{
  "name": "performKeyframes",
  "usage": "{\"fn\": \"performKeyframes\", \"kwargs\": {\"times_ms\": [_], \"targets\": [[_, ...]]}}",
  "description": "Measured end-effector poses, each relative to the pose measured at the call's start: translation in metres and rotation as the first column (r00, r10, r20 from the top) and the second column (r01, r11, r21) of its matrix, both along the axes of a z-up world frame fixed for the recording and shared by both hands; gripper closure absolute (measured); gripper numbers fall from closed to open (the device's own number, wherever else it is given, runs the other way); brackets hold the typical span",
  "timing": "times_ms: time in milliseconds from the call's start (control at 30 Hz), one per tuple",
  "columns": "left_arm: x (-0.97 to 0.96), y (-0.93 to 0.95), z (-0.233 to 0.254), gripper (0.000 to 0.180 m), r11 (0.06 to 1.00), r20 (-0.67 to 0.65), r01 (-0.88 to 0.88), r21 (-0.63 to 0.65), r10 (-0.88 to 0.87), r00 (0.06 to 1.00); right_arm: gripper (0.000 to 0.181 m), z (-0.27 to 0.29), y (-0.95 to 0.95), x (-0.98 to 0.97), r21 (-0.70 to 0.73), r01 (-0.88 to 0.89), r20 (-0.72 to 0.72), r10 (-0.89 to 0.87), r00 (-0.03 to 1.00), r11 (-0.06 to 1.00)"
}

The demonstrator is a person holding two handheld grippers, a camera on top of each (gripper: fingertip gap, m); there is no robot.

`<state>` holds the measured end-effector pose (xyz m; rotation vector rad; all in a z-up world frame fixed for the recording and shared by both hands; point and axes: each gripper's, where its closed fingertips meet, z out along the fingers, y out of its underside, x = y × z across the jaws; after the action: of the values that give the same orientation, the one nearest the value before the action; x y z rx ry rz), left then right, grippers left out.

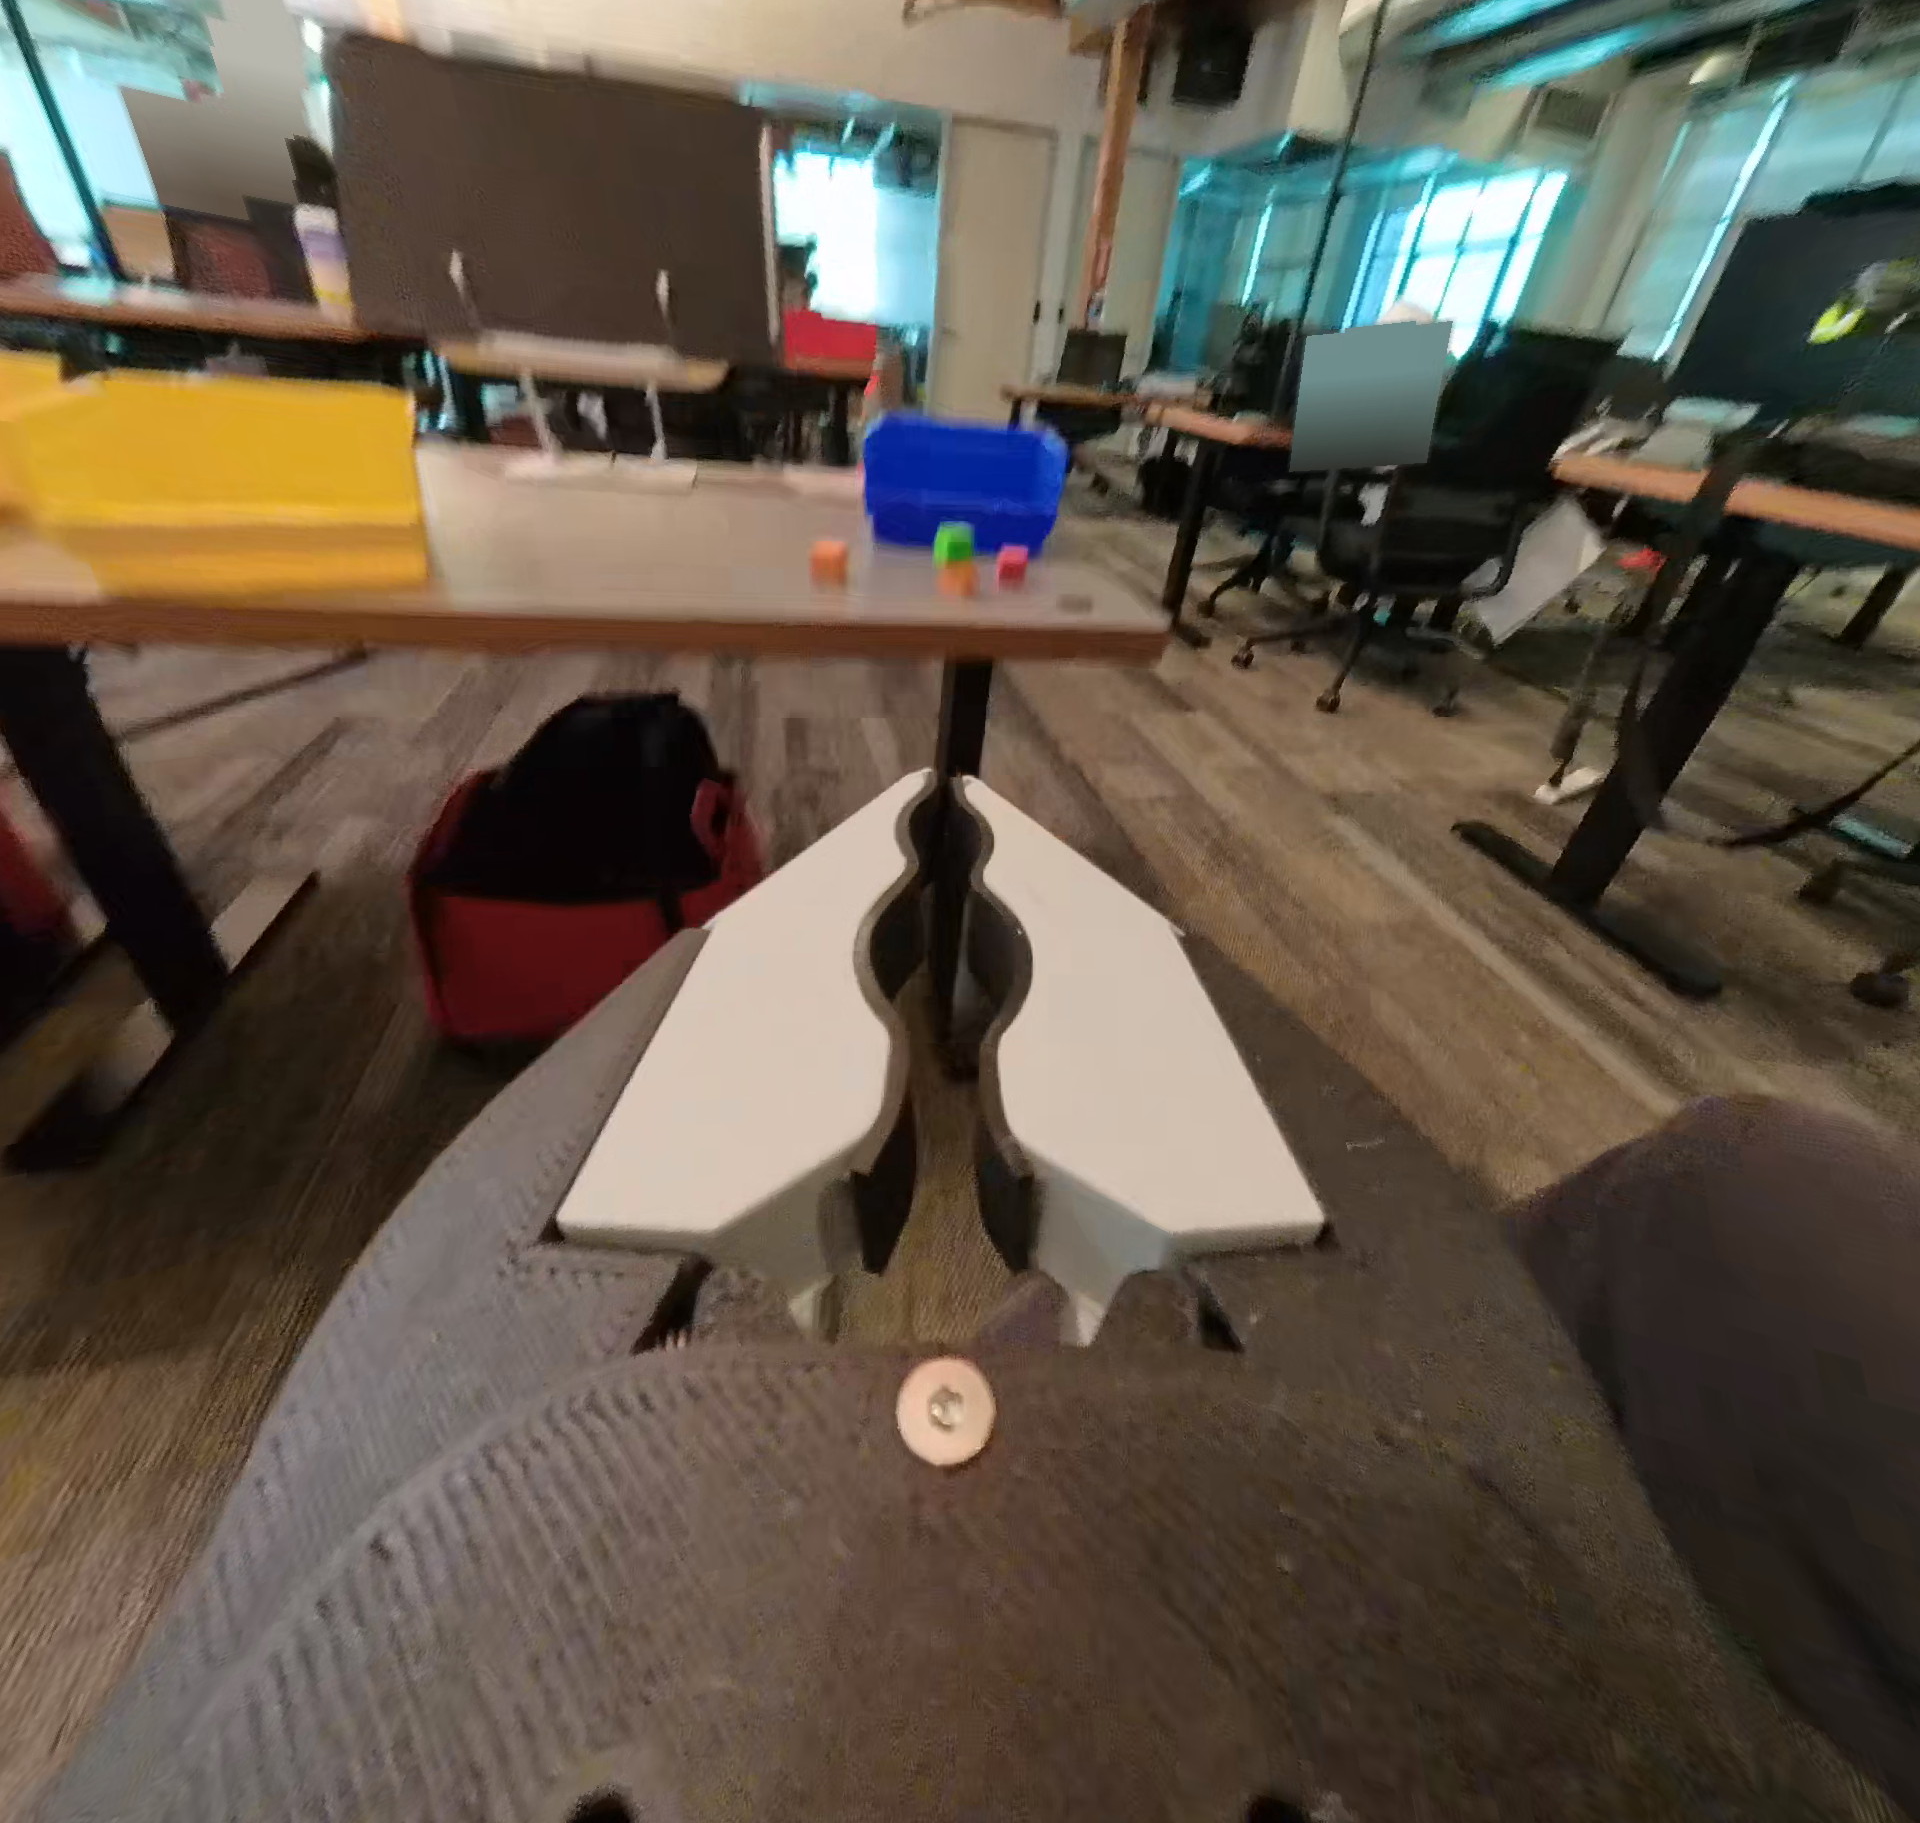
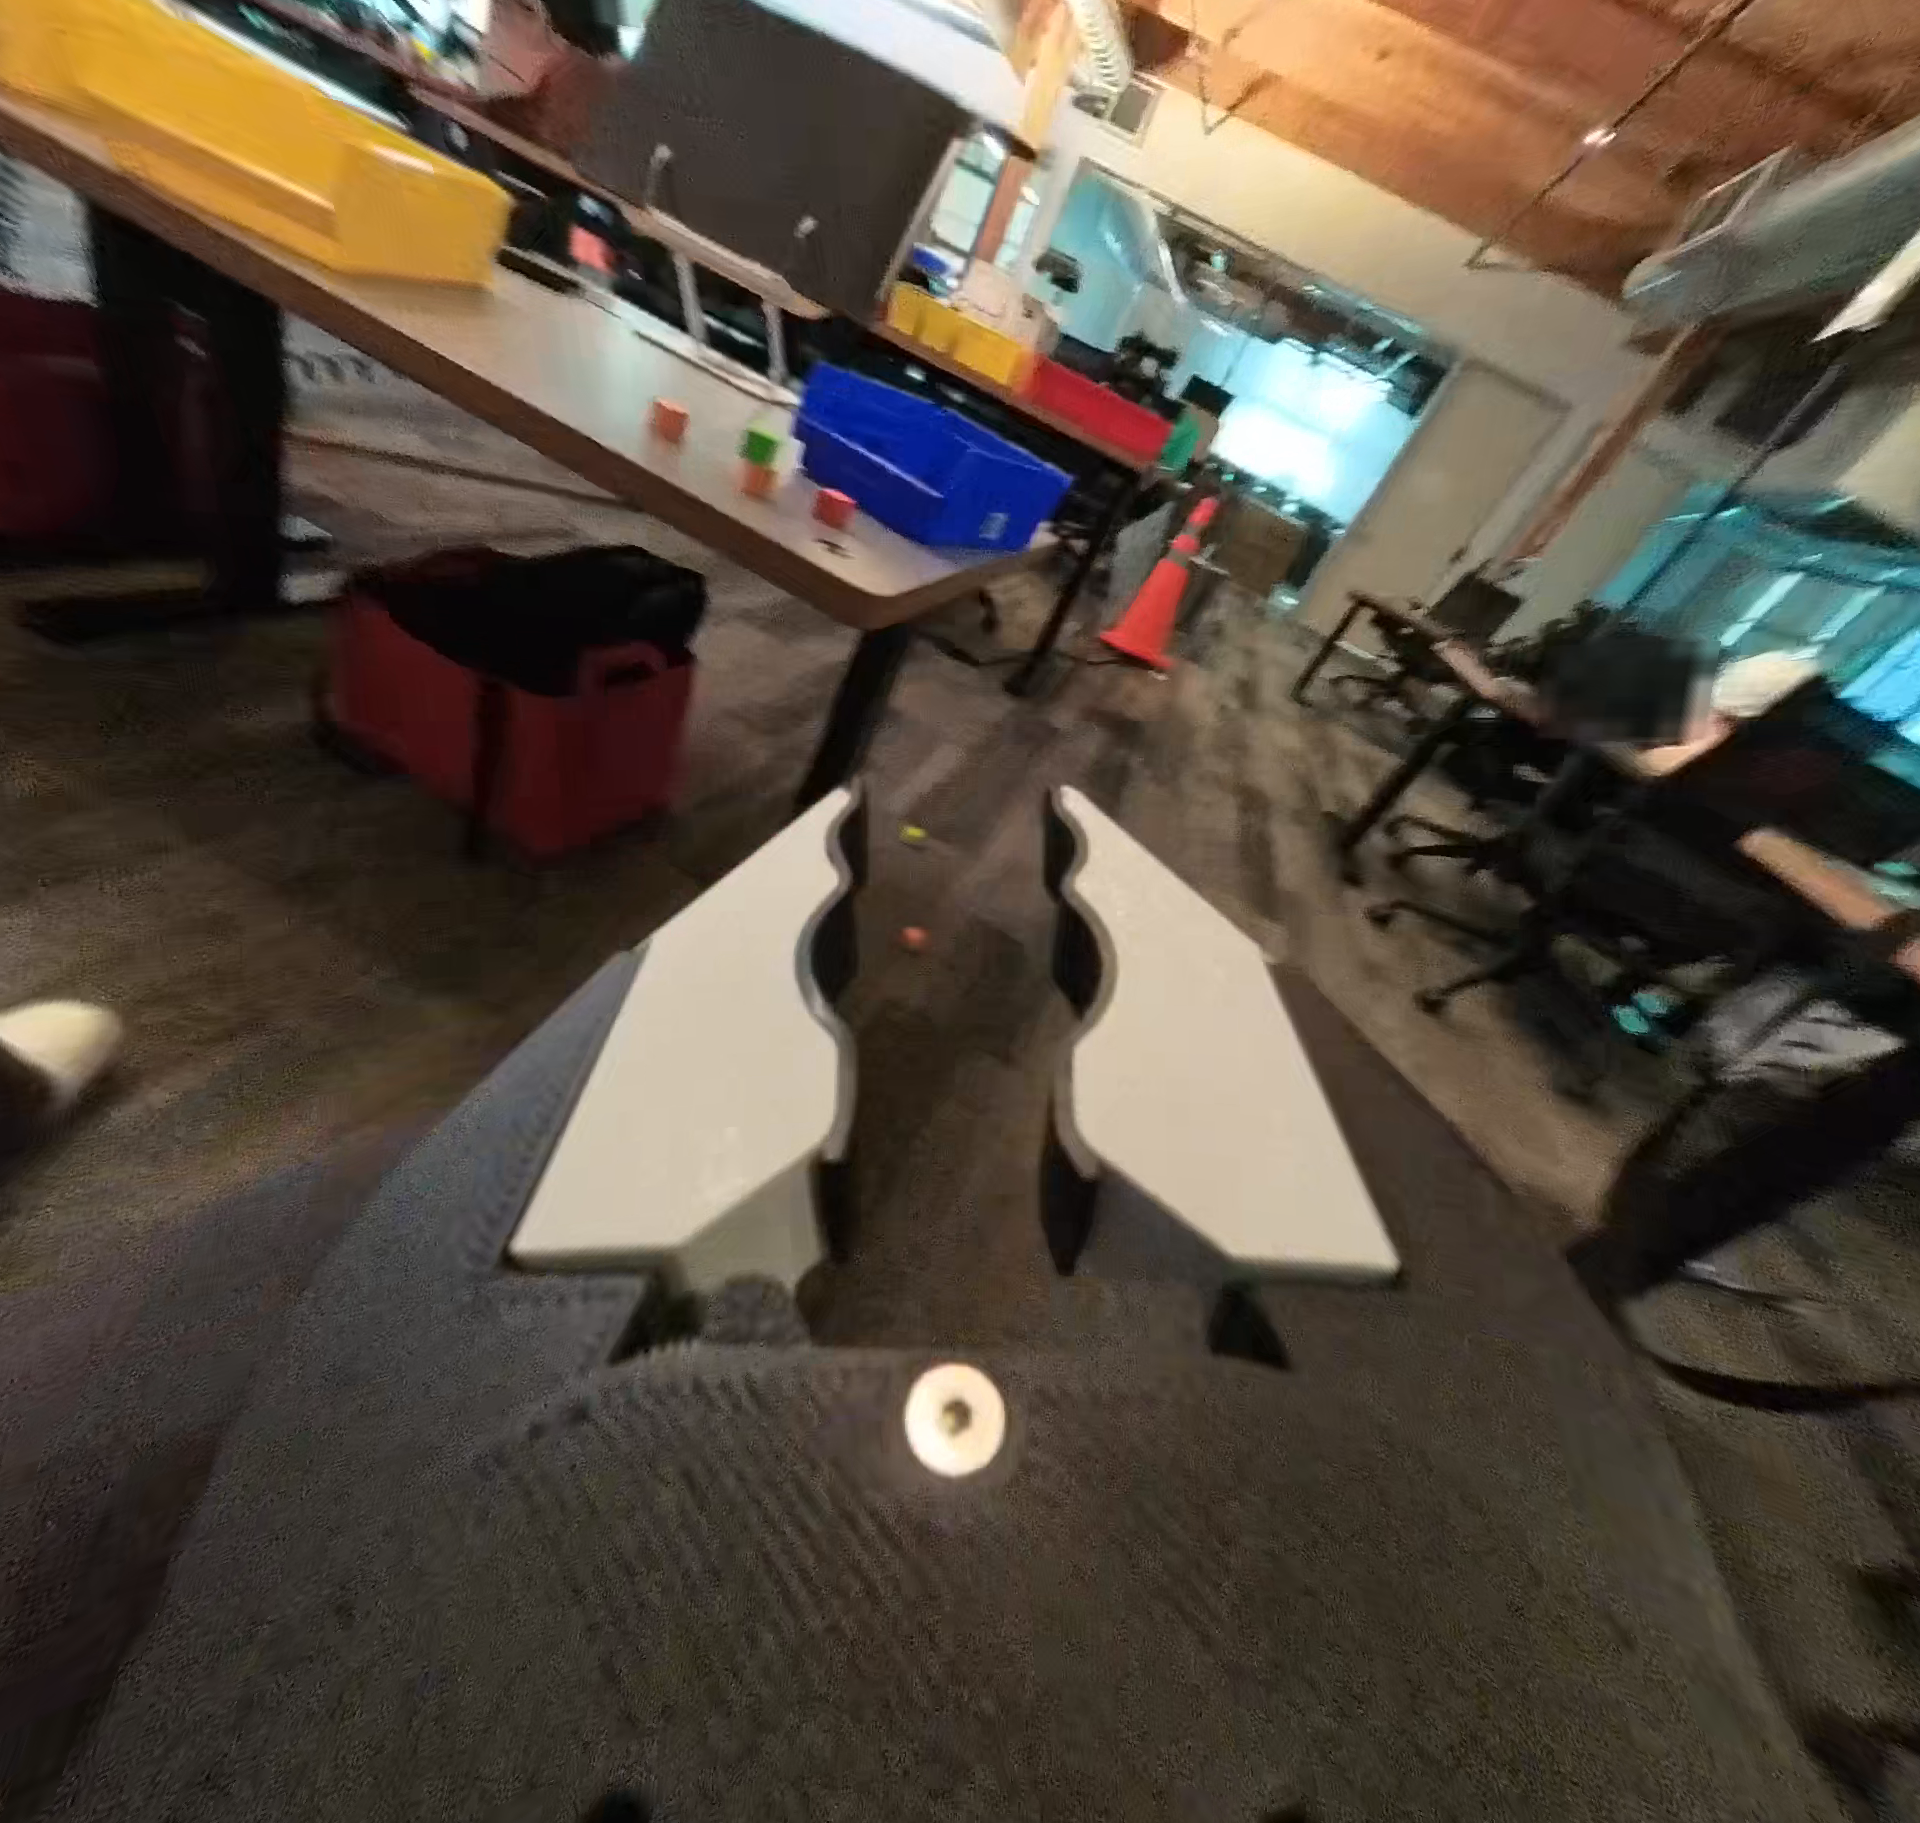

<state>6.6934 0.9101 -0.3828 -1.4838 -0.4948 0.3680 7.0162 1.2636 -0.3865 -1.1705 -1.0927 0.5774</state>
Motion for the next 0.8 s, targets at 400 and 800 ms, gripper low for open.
{"fn": "performKeyframes", "kwargs": {"times_ms": [400,800], "targets": [[0.036,0.222,0.056,0.136,0.883,0.28,0.469,-0.022,-0.445,0.851,0.123,-0.021,0.106,0.094,-0.3,0.219,-0.129,-0.267,0.955,0.929],[0.059,0.462,-0.074,0.117,0.883,-0.402,0.068,-0.465,-0.278,0.872,0.123,-0.068,0.208,0.065,-0.483,0.134,-0.026,-0.167,0.986,0.866]]}}
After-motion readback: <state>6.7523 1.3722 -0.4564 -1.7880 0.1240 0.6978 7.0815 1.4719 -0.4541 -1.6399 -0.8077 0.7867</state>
